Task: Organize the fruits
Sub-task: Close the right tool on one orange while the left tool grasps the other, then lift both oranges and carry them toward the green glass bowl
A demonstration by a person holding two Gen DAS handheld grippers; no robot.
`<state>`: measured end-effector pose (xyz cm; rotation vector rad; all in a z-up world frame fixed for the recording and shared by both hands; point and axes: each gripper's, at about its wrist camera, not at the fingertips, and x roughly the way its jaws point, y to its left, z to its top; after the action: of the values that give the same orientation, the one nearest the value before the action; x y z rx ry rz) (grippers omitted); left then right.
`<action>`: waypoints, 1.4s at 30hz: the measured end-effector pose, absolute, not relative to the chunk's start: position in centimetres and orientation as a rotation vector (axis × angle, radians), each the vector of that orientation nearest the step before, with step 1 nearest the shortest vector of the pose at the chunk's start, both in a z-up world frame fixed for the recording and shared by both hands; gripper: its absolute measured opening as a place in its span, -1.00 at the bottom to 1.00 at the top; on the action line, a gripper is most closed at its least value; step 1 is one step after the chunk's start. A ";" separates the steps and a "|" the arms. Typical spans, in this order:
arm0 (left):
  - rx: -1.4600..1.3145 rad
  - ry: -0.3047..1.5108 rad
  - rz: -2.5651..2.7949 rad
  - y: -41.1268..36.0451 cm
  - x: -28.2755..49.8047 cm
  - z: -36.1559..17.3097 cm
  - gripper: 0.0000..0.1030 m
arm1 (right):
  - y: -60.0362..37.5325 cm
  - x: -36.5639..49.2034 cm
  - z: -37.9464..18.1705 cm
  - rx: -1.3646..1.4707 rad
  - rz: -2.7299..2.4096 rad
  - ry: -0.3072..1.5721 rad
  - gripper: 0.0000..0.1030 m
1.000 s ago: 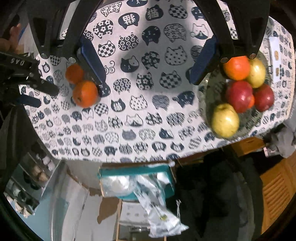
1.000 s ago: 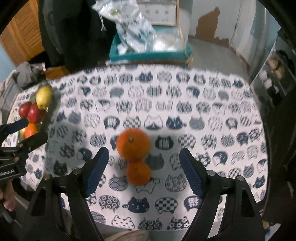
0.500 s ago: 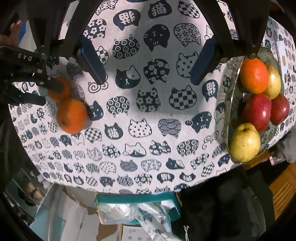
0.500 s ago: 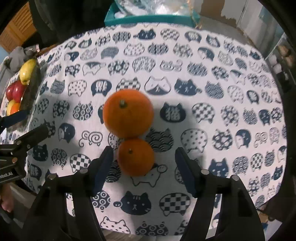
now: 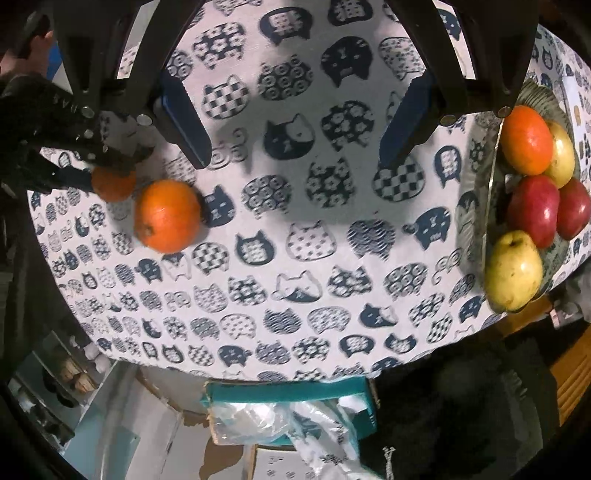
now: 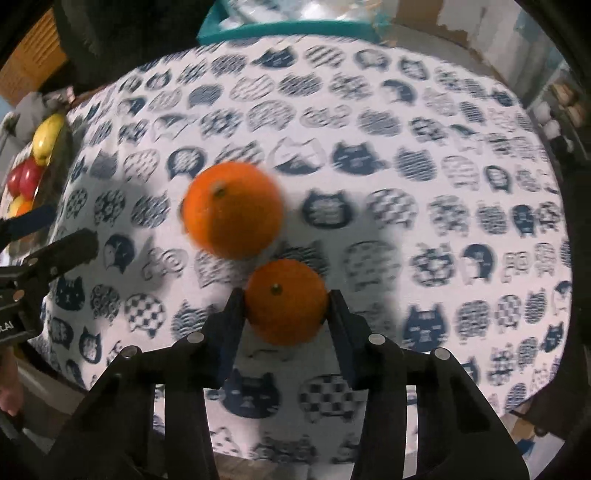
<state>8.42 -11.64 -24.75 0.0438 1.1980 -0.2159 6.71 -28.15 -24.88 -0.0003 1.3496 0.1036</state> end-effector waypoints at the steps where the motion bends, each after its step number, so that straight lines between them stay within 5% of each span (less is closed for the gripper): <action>1: 0.040 1.197 -0.223 -11.9 8.5 -24.7 0.82 | -28.7 6.8 -24.7 0.003 0.089 1.340 -0.15; 28: 0.029 1.254 -0.343 -21.7 11.9 -28.4 0.80 | -37.2 8.8 -24.9 0.126 -0.061 1.221 -0.15; 36: 0.022 1.272 -0.390 -22.3 11.8 -29.3 0.28 | -37.1 9.4 -25.2 0.135 -0.056 1.220 -0.15; 42: 0.050 1.243 -0.380 -22.5 11.4 -29.1 0.25 | -36.3 9.8 -25.1 0.124 -0.050 1.216 -0.15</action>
<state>11.36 -22.53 -29.09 0.0498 1.2431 -0.3802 9.82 -36.34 -25.12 0.1239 1.2158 -0.0496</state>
